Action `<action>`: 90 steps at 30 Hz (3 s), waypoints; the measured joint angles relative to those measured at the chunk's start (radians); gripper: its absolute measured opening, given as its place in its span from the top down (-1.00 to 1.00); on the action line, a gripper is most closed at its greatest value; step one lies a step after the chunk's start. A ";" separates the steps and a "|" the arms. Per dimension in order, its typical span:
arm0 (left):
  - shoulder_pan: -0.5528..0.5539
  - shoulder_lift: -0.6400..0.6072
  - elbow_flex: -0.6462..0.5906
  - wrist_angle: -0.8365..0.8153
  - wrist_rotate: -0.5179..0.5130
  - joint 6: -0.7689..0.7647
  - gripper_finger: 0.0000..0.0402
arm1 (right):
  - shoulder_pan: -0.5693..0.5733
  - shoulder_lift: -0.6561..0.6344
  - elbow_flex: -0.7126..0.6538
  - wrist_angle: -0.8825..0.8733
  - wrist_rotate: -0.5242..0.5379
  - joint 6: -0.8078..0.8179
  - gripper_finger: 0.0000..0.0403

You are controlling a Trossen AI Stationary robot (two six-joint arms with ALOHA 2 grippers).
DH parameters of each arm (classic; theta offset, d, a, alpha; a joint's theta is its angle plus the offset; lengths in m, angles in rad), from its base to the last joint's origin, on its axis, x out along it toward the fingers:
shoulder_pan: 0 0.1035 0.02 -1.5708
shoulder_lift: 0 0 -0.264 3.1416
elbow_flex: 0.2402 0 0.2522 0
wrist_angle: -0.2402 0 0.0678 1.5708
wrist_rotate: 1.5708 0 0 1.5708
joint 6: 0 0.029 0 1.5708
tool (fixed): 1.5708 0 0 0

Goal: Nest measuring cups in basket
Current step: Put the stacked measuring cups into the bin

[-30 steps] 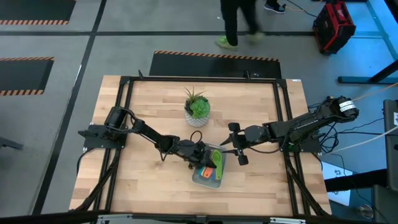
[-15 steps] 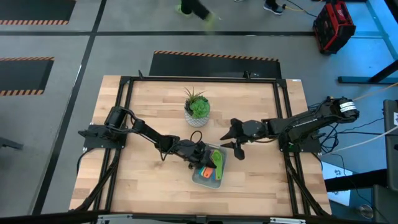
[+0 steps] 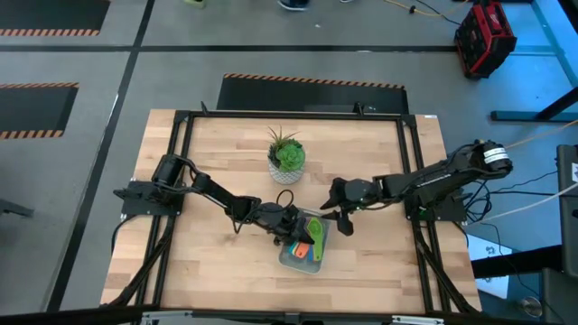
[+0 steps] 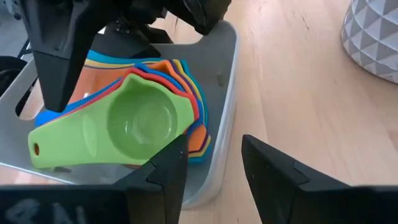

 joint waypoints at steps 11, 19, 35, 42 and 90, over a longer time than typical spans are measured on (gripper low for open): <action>0.000 0.000 0.000 0.000 0.000 -0.001 0.19 | 0.000 0.045 0.002 0.016 -0.005 0.002 0.42; 0.000 0.000 0.000 0.000 -0.009 0.001 0.19 | 0.000 0.045 0.002 0.023 -0.001 0.001 0.74; 0.001 0.000 -0.001 0.007 -0.011 0.033 0.18 | 0.000 0.046 0.002 0.023 0.000 -0.003 0.81; -0.007 0.000 0.000 -0.003 -0.051 0.034 0.18 | 0.000 0.046 0.002 0.026 0.000 -0.006 0.81; -0.009 -0.002 0.001 0.020 -0.038 0.023 -0.27 | 0.000 0.047 0.000 0.026 0.002 -0.008 0.81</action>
